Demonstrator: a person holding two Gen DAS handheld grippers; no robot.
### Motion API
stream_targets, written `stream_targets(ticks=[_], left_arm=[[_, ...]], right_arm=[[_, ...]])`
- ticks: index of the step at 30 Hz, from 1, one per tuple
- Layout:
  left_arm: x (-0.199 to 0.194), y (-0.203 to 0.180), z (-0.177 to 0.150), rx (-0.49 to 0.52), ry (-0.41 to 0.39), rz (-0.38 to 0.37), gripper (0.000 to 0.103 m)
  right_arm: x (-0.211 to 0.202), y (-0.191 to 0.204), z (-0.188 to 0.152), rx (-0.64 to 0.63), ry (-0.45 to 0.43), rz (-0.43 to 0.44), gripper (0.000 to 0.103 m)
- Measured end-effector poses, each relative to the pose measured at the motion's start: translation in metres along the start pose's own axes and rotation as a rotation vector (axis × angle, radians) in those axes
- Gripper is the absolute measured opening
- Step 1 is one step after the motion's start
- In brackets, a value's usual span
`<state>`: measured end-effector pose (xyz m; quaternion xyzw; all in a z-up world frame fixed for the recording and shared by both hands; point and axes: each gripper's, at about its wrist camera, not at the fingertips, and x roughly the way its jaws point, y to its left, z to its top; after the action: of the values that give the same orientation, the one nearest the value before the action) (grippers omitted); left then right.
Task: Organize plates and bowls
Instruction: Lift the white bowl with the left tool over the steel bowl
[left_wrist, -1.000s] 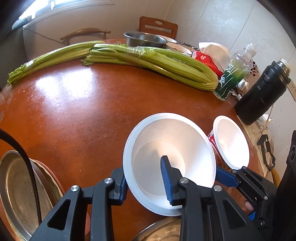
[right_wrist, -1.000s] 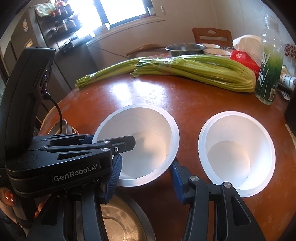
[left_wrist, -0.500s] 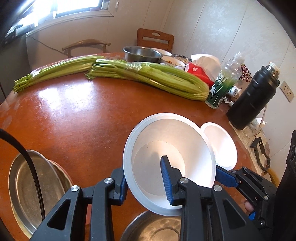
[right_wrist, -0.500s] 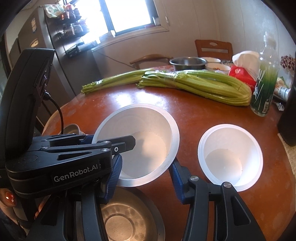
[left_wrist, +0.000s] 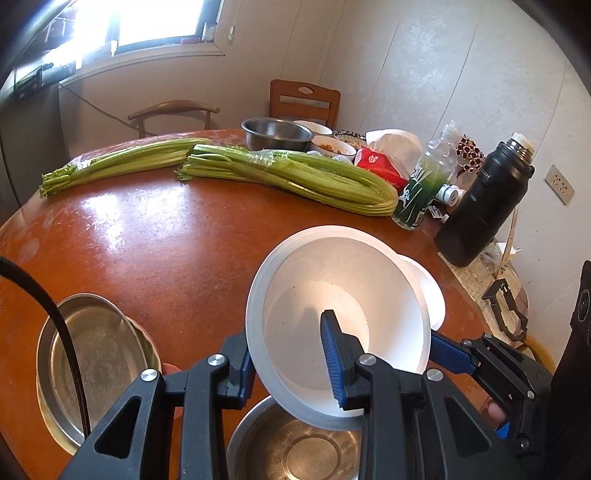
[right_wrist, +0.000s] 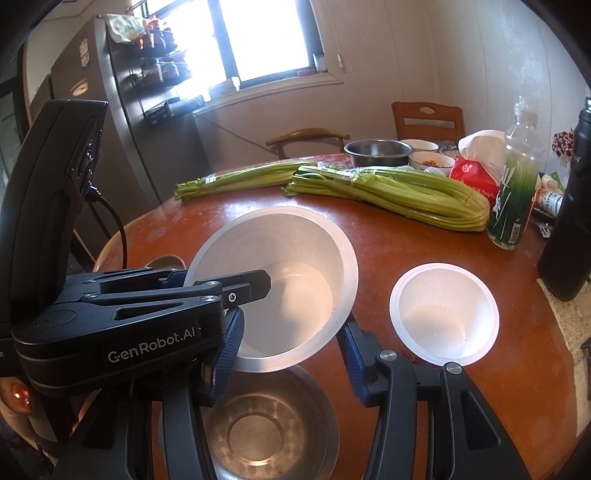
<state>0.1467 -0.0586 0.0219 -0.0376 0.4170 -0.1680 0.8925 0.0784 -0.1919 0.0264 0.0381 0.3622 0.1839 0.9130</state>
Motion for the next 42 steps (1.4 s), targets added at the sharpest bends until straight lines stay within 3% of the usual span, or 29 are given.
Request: stream_targets(ticks=[10, 19, 42], left_arm=[[-0.021, -0.001, -0.012, -0.006, -0.031, -0.001, 0.033], [-0.03, -0.002, -0.028, -0.008, -0.025, 0.027, 0.033], [-0.043, -0.001, -0.067, -0.029, 0.006, 0.026, 0.033]], right_arm=[[-0.015, 0.011, -0.005, -0.03, -0.011, 0.008, 0.053], [-0.018, 0.013, -0.016, -0.02, 0.031, 0.067, 0.053], [-0.03, 0.023, -0.046, -0.068, 0.094, 0.114, 0.053]])
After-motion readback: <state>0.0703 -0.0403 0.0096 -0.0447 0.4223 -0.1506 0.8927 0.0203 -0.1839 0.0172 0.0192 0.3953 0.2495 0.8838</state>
